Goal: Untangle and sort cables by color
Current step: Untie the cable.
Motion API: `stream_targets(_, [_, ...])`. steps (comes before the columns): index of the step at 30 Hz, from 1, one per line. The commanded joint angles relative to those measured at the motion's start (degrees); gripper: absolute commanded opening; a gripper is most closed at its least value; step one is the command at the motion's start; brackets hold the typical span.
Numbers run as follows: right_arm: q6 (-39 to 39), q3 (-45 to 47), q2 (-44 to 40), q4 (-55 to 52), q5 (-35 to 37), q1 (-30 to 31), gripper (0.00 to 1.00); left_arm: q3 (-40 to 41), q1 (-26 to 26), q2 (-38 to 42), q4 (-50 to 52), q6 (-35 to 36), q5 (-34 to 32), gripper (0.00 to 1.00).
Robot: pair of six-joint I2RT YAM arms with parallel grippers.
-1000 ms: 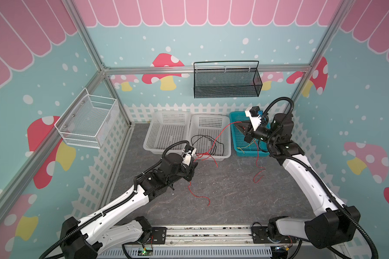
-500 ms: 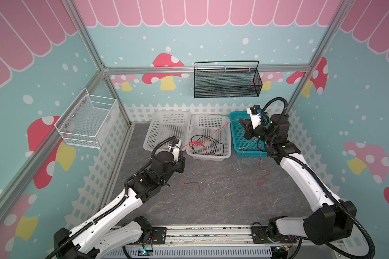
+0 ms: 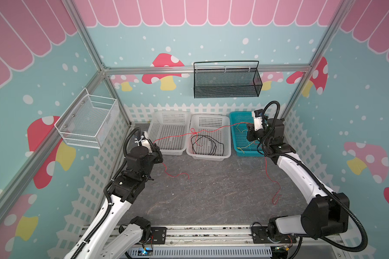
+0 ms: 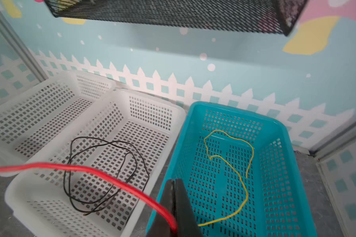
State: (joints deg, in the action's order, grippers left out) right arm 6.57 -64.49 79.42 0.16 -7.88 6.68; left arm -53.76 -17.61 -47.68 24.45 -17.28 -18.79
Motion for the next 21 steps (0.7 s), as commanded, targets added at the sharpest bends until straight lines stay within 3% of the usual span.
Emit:
stream_targets(1, [2.8,2.3,0.0,1.3,3.6,-4.1,0.0,-2.5,3.6,1.7,3.9,-2.7,-3.2,0.0])
stream_targets(8, [2.1,3.8,1.3,1.6,3.9,-7.3,0.0,-2.6,6.7,2.5,4.8,-3.6,-1.3,0.0])
stream_targets(14, [0.2,5.7,0.6,5.0,-5.3,-7.4,0.0,-3.5,6.7,1.4,3.7,-3.1,4.0,0.0])
stream_targets(21, [-0.8,7.4,-1.6,7.9,-10.8,-7.3,0.0,-8.4,6.6,-1.8,2.2,-0.7,8.8,0.0])
